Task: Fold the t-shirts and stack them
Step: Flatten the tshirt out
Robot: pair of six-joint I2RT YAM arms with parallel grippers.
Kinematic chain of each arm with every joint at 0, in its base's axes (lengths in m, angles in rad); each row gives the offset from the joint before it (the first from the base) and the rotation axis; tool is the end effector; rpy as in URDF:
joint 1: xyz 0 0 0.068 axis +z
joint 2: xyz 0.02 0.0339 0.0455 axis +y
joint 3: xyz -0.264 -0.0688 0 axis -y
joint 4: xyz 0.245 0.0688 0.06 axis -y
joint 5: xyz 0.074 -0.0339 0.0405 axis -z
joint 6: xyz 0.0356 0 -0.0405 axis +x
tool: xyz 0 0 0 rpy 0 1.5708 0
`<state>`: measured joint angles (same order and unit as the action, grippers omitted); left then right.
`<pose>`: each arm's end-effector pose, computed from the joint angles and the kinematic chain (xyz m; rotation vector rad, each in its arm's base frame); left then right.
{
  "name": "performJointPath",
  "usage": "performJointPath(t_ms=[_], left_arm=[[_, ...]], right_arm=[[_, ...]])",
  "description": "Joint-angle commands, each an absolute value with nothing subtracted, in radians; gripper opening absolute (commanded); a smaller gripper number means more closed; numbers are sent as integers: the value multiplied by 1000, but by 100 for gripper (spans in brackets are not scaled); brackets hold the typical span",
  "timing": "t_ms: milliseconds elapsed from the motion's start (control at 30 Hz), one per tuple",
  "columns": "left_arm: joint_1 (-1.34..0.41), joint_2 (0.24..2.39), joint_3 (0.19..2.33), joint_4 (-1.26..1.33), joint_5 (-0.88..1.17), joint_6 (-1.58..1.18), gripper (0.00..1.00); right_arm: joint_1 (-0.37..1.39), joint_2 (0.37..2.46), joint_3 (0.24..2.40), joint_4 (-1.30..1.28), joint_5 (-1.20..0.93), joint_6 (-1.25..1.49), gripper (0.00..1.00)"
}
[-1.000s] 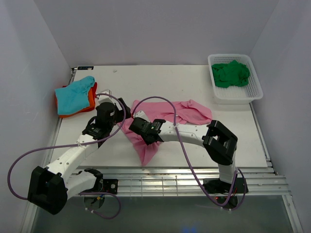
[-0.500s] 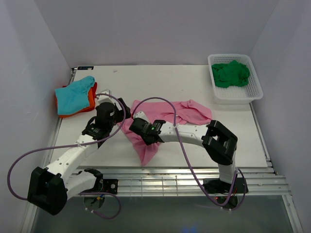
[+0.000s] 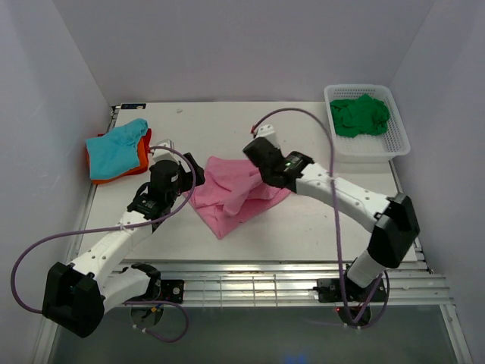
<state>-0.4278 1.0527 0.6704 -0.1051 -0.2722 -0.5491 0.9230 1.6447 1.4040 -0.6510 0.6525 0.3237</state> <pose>0.2175 -0.0886 0.2564 -0.2926 2.0340 -0.3306 0.2320 0.2708 0.2971 -0.4029 2.2052 -0.1525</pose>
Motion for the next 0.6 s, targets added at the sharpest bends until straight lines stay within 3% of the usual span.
performJointPath(t_ms=[0, 333, 567], left_arm=[[-431, 1043, 678, -106, -259, -548, 97], [-431, 1103, 687, -84, -226, -548, 97], [-431, 1181, 654, -75, -146, -552, 93]], right_arm=[[801, 1474, 1436, -703, 785, 284, 8], [649, 1330, 1382, -818, 914, 334, 8], [577, 1361, 1344, -897, 986, 385, 8]])
